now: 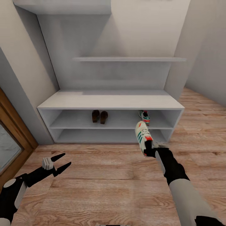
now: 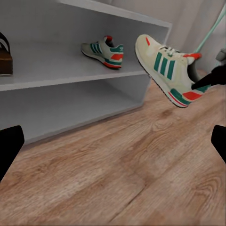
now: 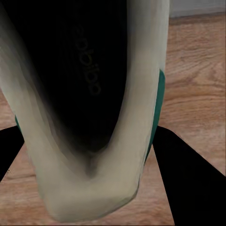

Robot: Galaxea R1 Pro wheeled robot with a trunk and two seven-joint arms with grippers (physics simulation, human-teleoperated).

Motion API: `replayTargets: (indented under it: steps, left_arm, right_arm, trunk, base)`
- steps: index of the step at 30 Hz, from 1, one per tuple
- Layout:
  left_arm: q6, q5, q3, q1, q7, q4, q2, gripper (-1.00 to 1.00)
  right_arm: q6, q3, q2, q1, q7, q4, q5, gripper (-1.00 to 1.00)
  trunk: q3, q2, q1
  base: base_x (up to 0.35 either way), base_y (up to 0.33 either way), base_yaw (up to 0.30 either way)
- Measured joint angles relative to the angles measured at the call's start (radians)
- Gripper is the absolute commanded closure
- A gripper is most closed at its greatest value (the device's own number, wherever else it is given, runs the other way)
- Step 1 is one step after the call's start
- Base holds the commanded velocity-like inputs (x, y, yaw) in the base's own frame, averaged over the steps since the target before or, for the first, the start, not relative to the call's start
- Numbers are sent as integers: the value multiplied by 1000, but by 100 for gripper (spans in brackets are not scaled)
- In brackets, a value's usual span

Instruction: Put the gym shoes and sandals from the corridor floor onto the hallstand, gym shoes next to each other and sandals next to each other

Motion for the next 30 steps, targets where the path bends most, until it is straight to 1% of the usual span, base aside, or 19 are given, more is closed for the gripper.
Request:
replayTargets:
  steps: [3,4,5,8,25,30]
  left_arm:
    - [0,-4,-1,0,-1,-1,0,-100]
    - [0,-7,-3,0,-2,-1,0,-100]
    - [0,-10,-4,0,-2,-1,-1,-100]
    - [0,-13,-5,0,-2,-1,-2,-100]
    - [0,-15,-8,0,-2,-1,-4,-100]
    - [0,-16,-42,0,-1,-1,-7,-100]
  right_arm:
    - [48,19,14,0,0,1,8,100]
    - [88,26,18,-1,1,1,4,100]
    - [109,28,20,-1,1,1,8,100]
    - [134,31,22,0,1,1,9,100]
    - [145,33,19,0,-4,-8,19,100]
    - [145,35,19,-1,-6,-9,20,100]
  trunk:
    - [0,0,0]
    - [0,0,0]
    - [0,0,0]
    - [0,0,0]
    - [0,0,0]
    - [0,0,0]
  base:
    - [0,0,0]
    - [0,0,0]
    - [0,0,0]
    - [0,0,0]
    - [0,0,0]
    - [0,0,0]
